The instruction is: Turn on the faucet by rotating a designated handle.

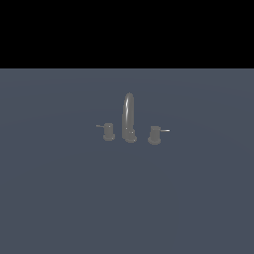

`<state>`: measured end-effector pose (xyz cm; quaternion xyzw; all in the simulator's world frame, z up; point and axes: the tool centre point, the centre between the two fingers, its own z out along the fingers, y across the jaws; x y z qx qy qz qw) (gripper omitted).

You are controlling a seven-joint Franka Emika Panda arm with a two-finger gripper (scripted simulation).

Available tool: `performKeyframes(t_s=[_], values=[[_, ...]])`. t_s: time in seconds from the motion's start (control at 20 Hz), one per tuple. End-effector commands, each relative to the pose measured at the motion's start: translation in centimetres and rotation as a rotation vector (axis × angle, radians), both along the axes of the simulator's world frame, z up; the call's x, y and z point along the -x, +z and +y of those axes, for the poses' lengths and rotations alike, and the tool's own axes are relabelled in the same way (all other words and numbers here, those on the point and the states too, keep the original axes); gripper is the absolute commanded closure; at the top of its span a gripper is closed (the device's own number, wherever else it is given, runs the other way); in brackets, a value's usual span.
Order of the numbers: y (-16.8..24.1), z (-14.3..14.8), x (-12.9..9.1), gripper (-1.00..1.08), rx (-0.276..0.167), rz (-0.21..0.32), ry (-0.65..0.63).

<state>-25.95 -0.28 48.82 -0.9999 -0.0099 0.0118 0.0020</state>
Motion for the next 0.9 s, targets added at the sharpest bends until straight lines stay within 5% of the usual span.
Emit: performKeyframes(t_s=[0.0,0.85], values=[[0.0,0.0,0.0,1.08,0.0,0.0,0.0],[-3.7,3.3,-1.6,1.08,0.001,0.0,-0.149]])
